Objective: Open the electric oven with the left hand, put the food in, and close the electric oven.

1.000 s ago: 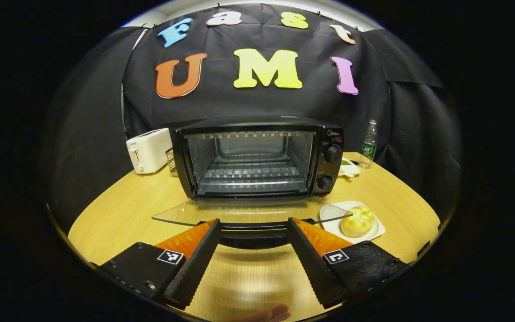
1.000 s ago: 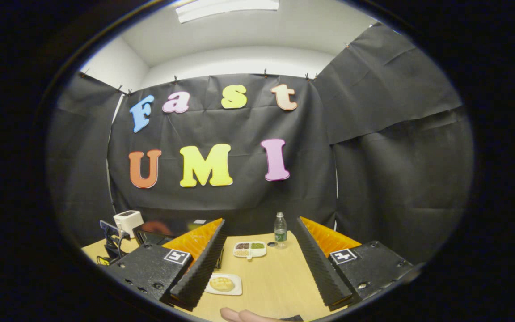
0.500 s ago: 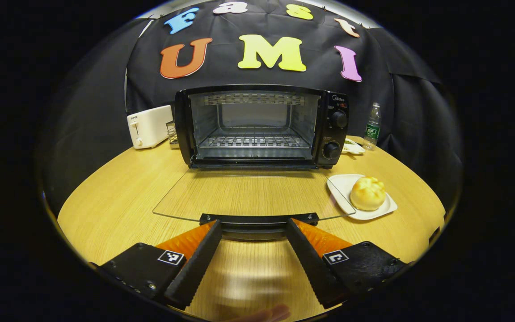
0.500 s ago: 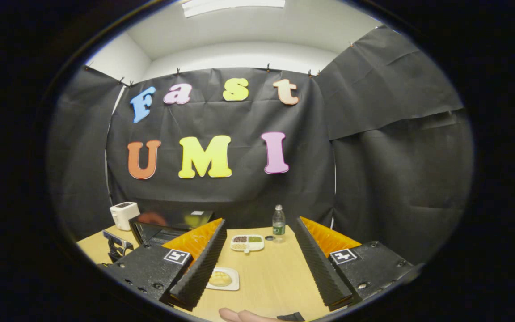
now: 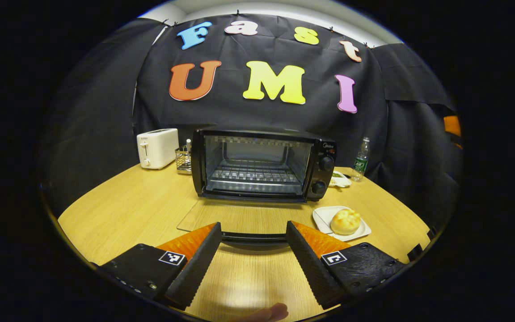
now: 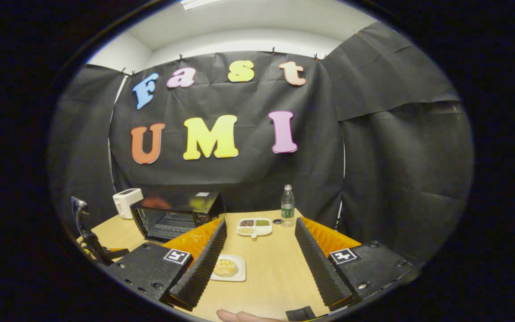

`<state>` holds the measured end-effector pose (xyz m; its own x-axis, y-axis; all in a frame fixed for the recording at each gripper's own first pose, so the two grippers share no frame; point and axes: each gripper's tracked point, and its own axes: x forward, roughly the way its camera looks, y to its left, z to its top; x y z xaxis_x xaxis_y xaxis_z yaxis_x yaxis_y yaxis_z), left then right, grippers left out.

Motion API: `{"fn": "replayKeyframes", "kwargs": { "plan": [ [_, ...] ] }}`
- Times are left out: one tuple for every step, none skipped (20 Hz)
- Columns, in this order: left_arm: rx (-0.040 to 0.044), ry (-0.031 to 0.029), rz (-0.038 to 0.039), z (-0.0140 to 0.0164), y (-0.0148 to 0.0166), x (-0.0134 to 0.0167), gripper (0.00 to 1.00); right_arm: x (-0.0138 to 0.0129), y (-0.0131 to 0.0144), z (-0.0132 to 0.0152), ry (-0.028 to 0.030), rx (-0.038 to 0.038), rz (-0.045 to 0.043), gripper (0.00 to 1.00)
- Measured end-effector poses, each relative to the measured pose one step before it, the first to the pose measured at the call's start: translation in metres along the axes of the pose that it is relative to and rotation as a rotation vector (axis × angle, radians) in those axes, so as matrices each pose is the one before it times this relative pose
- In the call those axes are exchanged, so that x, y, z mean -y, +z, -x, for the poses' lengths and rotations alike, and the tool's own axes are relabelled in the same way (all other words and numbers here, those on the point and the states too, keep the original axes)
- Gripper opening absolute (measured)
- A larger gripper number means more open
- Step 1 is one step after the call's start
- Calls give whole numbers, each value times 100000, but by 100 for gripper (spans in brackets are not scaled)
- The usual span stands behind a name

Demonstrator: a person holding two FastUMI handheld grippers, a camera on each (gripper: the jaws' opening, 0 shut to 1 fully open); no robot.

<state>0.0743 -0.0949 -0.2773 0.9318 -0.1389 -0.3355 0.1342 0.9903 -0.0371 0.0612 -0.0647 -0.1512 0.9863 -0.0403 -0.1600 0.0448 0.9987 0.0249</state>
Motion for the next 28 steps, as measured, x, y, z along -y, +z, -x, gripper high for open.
{"fn": "replayKeyframes", "kwargs": {
  "plan": [
    [2070, 1481, 282, 828, 994, -465, 95, -290, -495, -366, 628, -545, 71, 98],
    [1922, 1178, -32, 682, 913, -488, 95, -297, -555, -477, 509, -805, -267, 98],
    [1643, 447, 53, 778, 1088, -348, 94, -294, -716, -489, 578, -1137, -610, 99],
    [1318, 267, 136, 640, 850, -178, 94, -371, -718, -595, 909, -1686, -450, 95],
    [1931, 177, 6, 729, 1284, -306, 94, -422, -800, -592, 1072, -1718, -215, 96],
    [2571, 170, -481, 733, 1370, -287, 94, -390, -784, -697, 893, -1667, 37, 99],
    [2745, -102, -543, 633, 1528, -174, 94, -277, -701, -606, 747, -1510, 171, 99],
    [2737, -536, -829, 482, 1409, 38, 94, -343, -791, -723, 1059, -1887, 43, 99],
    [2320, 156, -963, 381, 1325, -89, 94, -641, -765, -639, 1515, -2007, -137, 99],
    [1950, 838, -1246, 459, 1078, -344, 94, -629, -599, -702, 2159, -1642, 66, 96],
    [1925, 943, -1132, 419, 1059, -298, 93, -404, -744, -642, 1491, -1517, 201, 96],
    [1850, 827, -736, 351, 1035, -195, 93, -265, -677, -724, 818, -1124, 227, 96],
    [1387, 138, -397, 283, 862, -85, 93, -343, -585, -602, 822, -949, 163, 96],
    [1287, -405, 156, 306, 469, 87, 93, -317, -695, -714, 654, -1225, 92, 96],
    [1189, -818, 388, 232, 574, 98, 93, -383, -785, -672, 545, -1367, 193, 96],
    [663, -831, 546, 80, 406, 158, 93, -107, -820, -755, -395, -1543, 108, 96],
    [1230, -115, 471, 176, 510, -60, 93, -40, -822, -850, -885, -1518, 36, 96],
    [992, -38, -121, 85, 359, -132, 93, -196, -890, -944, -49, -2005, 478, 99],
    [776, 494, -81, 151, 310, -199, 93, -422, -926, -973, 563, -2520, 682, 95],
    [237, 495, -207, -2, 142, -263, 93, -356, -845, -920, 432, -2263, 488, 96],
    [233, 462, 52, 68, 62, -230, 93, -422, -697, -774, 565, -1244, 259, 99],
    [231, 69, 53, 115, 114, -169, 93, -486, -626, -757, 755, -1168, 292, 99],
    [46, 126, 227, 34, 21, -140, 93, -451, -647, -842, 778, -1391, 256, 99],
    [-228, 167, 55, -17, -79, -127, 93, -390, -844, -724, 209, -2391, 252, 99],
    [-247, 303, -67, -107, -117, -217, 93, -417, -746, -601, 774, -1780, 335, 99],
    [-377, 381, -427, -39, -133, -153, 93, -169, -407, -669, -272, -1443, 212, 99],
    [-435, 817, -825, -63, -136, -185, 93, -123, -402, -457, 38, -991, 451, 99],
    [-575, 966, -1241, -136, -268, -323, 93, 95, -161, -398, -1186, -608, 394, 99]
  ]
}}
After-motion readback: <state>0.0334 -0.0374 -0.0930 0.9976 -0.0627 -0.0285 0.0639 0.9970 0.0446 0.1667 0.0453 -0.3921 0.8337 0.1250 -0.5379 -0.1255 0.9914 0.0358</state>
